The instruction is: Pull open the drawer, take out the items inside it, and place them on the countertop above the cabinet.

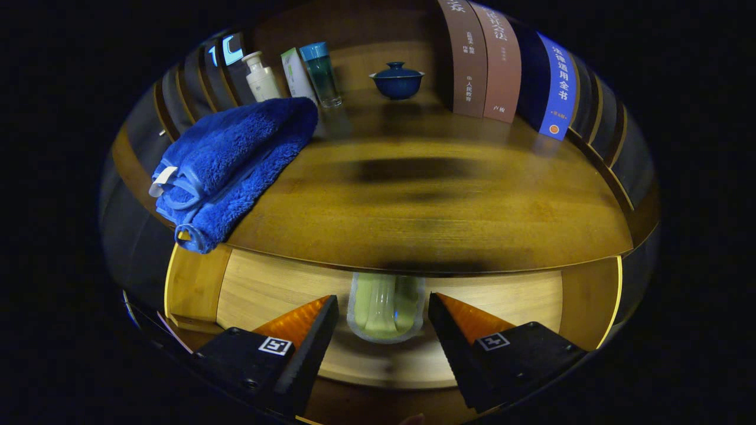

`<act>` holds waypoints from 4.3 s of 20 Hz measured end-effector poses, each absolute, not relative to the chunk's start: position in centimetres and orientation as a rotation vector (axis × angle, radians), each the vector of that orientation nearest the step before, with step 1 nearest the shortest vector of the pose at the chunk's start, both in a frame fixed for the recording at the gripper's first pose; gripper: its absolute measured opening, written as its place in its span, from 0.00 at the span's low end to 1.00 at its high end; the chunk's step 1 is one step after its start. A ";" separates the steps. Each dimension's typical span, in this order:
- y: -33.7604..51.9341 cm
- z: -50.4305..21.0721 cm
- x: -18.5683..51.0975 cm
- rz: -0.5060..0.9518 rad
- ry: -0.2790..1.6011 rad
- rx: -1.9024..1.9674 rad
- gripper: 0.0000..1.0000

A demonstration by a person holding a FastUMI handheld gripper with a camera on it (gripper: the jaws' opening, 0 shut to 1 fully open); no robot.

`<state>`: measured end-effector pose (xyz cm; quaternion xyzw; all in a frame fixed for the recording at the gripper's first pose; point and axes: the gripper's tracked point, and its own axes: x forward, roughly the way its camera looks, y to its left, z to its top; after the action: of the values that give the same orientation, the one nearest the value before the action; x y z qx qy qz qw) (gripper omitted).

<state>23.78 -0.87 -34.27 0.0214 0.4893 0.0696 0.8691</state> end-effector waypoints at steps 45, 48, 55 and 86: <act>-0.2 -22.3 29.5 0.029 0.877 0.063 0.15; -0.1 -22.6 31.5 0.023 0.881 0.078 0.15; -0.4 -23.0 34.3 0.022 0.901 0.044 0.15; 0.6 -15.4 7.1 0.026 0.047 0.037 0.99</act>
<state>7.06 0.59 -15.42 0.0186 0.0237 0.0129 0.9995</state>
